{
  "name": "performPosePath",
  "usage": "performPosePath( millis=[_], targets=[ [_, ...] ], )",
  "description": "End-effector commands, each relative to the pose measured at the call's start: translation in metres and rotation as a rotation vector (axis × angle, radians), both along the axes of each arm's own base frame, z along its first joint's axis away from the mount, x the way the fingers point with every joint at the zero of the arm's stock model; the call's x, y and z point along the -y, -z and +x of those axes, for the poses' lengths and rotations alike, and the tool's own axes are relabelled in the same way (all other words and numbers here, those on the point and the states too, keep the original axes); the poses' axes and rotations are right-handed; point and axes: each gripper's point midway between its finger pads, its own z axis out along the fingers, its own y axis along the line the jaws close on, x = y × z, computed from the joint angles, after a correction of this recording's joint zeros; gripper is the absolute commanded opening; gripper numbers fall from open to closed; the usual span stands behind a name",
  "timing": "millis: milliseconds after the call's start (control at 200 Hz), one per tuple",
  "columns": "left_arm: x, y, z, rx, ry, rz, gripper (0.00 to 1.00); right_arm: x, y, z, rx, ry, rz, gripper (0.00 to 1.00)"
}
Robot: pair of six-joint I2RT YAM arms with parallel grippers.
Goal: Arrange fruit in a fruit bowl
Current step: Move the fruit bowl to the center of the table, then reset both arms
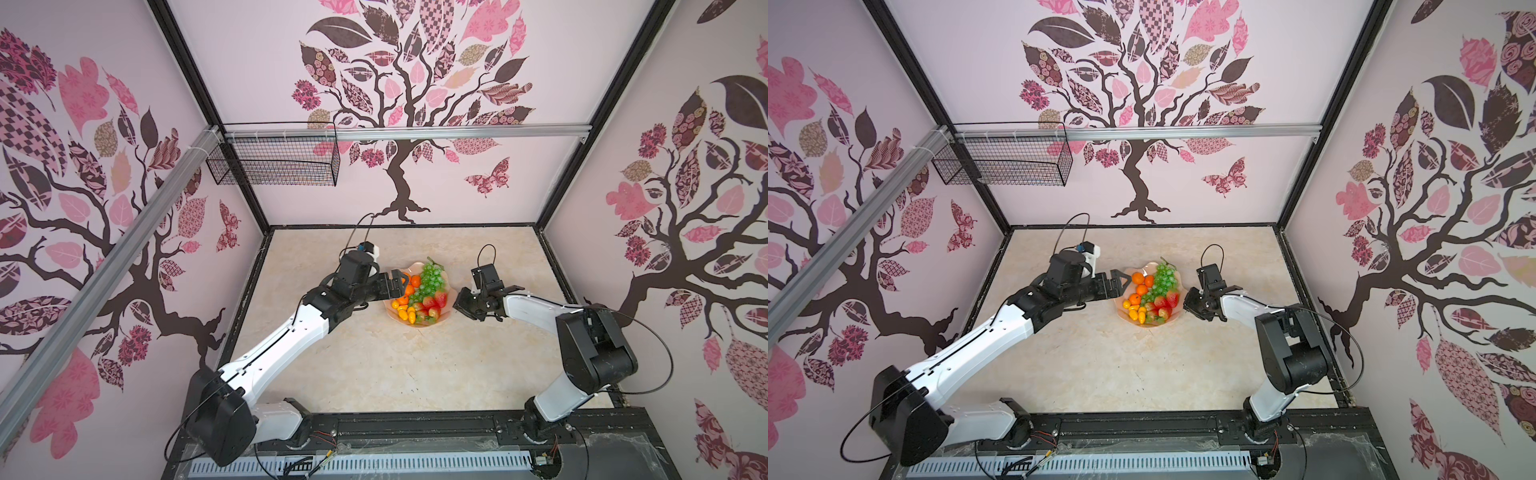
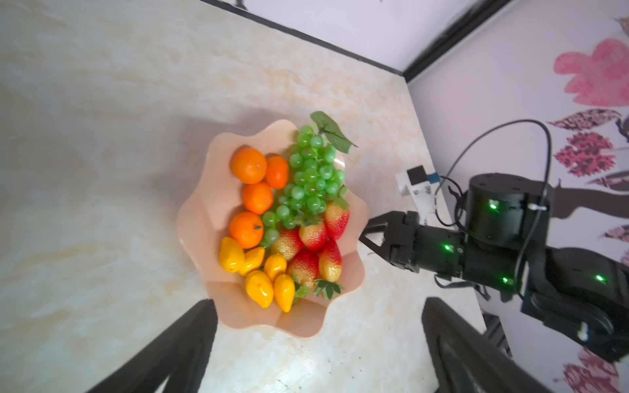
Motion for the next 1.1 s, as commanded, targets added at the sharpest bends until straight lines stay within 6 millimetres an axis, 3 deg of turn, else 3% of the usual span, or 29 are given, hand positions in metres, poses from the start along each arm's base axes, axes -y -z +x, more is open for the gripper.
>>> performPosePath(
  millis=[0,65,170,290,335,370,505,605,770,940,1090],
  targets=[
    [-0.052,-0.008,0.009,0.094,-0.150,0.061,0.98,0.005,-0.009,0.013,0.046,0.010,-0.051,0.40],
    [-0.085,-0.012,0.011,0.133,-0.234,0.123,0.98,0.016,-0.019,0.018,0.100,0.018,-0.113,0.47],
    [-0.121,-0.018,0.010,0.251,-0.309,0.265,0.98,0.039,-0.043,0.024,0.216,0.050,-0.229,0.62],
    [-0.165,-0.016,0.012,0.351,-0.435,0.376,0.98,0.075,-0.071,0.032,0.354,0.142,-0.342,0.75],
    [-0.182,-0.011,0.011,0.368,-0.489,0.405,0.98,0.093,-0.080,0.034,0.400,0.199,-0.370,0.83],
    [-0.195,-0.008,0.010,0.377,-0.529,0.426,0.98,0.108,-0.087,0.035,0.438,0.246,-0.386,0.99],
    [-0.243,0.011,0.007,0.336,-0.677,0.536,0.98,0.161,-0.111,0.037,0.560,0.399,-0.475,1.00],
    [-0.271,0.028,0.005,0.272,-0.761,0.613,0.98,0.181,-0.123,0.038,0.616,0.395,-0.631,1.00],
    [-0.277,0.054,0.016,0.250,-0.782,0.646,0.98,0.197,-0.120,0.037,0.663,0.358,-0.830,1.00],
    [-0.276,0.073,0.032,0.296,-0.789,0.642,0.98,0.183,-0.100,0.038,0.750,0.268,-0.789,1.00],
    [-0.270,0.091,0.045,0.348,-0.760,0.624,0.98,0.182,-0.088,0.041,0.804,0.236,-0.693,1.00]
  ],
)
